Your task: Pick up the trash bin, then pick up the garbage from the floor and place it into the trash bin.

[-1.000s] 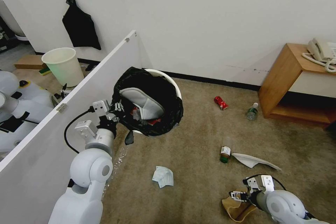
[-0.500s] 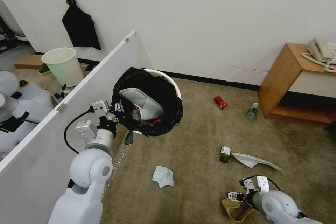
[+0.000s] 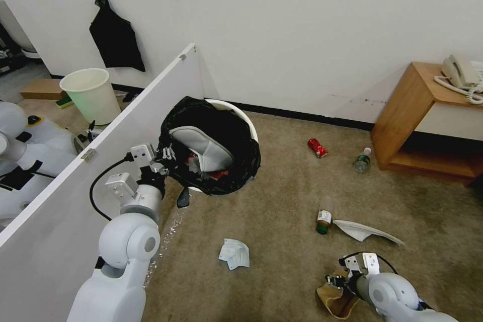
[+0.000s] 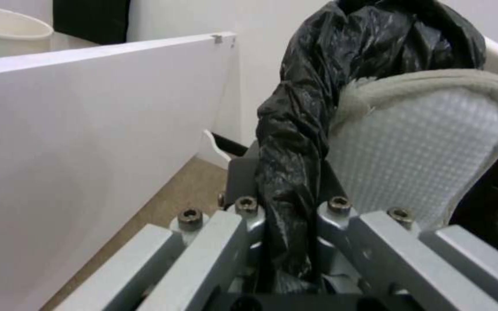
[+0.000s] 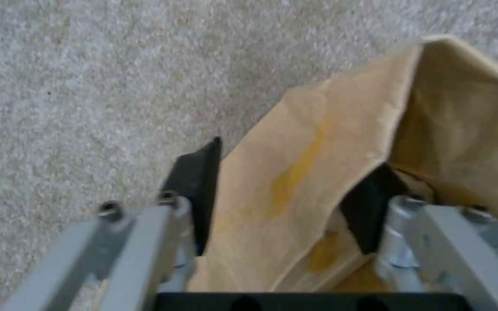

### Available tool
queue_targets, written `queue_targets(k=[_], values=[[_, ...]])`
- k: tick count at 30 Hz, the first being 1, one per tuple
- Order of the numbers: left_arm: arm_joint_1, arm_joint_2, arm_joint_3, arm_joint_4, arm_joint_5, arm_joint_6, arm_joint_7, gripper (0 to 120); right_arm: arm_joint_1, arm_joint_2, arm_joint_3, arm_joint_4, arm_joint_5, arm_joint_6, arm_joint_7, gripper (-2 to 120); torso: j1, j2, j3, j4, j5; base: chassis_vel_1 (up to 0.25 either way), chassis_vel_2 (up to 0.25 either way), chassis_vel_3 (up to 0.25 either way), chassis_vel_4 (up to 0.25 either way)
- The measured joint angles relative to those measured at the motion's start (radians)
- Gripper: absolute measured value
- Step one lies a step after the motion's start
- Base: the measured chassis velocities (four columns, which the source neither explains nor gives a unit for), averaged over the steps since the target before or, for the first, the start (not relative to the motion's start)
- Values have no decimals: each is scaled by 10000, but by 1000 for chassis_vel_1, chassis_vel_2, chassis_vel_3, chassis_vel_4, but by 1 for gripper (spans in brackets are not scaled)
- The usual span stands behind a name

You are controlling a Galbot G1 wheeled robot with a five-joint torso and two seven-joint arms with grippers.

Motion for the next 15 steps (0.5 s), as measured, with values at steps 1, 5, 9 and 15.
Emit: queue_targets(k=[1,5,9,15], values=[[-18,-16,7,27,0,-6,1,4,-3,-3,12,0,-29,29,-2,39,0,0,0,0,0,0,0,0,0],[-37,-35,8,77,0,-28,3,4,-21,-7,31,-30,-108,99,-24,26,0,0,0,0,0,0,0,0,0],[-36,-47,7,116,12,-45,11,4,13,-8,27,-63,-199,166,-65,13,0,0,0,0,0,0,0,0,0],[-95,-89,4,136,15,-52,12,4,268,8,-37,-58,-218,206,-82,0,0,0,0,1,1,0,0,0,0]])
